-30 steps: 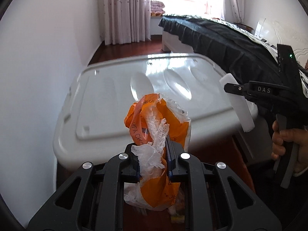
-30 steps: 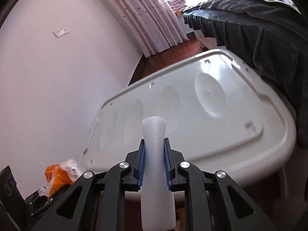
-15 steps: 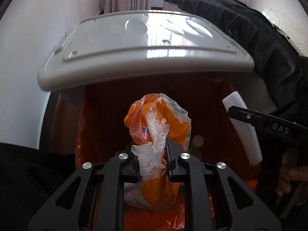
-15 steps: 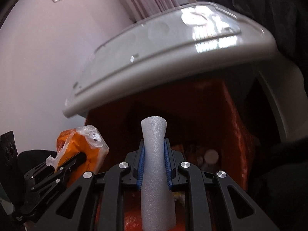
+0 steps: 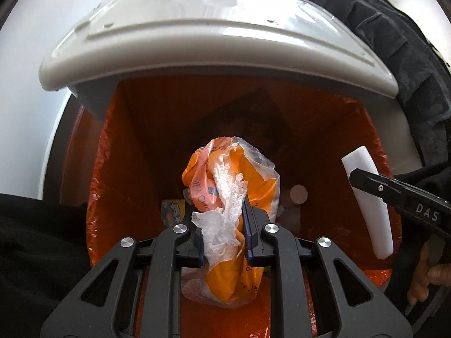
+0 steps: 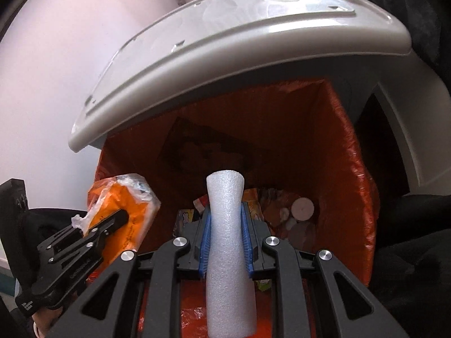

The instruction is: Collect trash

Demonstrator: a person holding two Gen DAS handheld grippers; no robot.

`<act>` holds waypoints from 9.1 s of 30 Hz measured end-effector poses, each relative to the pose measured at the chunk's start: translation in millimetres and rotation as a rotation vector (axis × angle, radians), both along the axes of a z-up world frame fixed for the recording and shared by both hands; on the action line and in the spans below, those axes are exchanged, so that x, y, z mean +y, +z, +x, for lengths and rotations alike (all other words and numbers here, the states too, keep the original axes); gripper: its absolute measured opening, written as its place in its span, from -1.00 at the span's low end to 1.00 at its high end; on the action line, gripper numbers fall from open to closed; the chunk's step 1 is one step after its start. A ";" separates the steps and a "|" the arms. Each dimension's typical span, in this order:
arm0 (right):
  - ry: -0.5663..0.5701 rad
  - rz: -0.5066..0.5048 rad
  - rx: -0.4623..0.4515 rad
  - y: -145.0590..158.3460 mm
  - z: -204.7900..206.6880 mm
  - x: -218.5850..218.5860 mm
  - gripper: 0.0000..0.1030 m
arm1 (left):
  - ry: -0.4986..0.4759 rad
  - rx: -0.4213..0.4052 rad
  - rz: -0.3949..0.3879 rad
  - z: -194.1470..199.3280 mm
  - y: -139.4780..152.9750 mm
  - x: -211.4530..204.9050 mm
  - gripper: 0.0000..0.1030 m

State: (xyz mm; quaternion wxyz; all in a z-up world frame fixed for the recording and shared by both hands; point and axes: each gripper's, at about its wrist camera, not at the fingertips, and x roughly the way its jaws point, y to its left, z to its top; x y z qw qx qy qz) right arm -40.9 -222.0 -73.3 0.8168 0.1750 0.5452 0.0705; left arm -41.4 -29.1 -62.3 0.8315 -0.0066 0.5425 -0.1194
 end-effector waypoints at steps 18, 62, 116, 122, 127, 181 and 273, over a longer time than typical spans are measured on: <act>-0.073 -0.114 0.010 -7.7 7.9 3.1 0.69 | 0.134 -0.037 0.010 4.5 -1.3 6.8 0.50; -0.049 -0.448 -0.503 67.1 -16.6 41.5 0.89 | 0.310 -0.350 0.055 -1.2 77.1 43.7 0.78; -0.057 -0.442 -0.432 52.4 -9.6 37.3 0.90 | 0.292 -0.161 0.151 16.5 44.2 43.9 0.84; -0.058 -0.443 -0.431 52.4 -9.9 37.7 0.90 | 0.277 -0.164 0.162 16.0 43.2 40.6 0.84; -0.057 -0.441 -0.427 51.8 -9.5 37.3 0.90 | 0.270 -0.174 0.165 15.8 43.6 38.4 0.84; -0.067 -0.428 -0.331 37.5 4.6 30.9 0.89 | 0.238 -0.253 0.141 7.8 54.6 31.7 0.84; -0.067 -0.427 -0.324 34.4 6.5 30.4 0.90 | 0.186 -0.304 0.190 0.9 50.1 15.7 0.84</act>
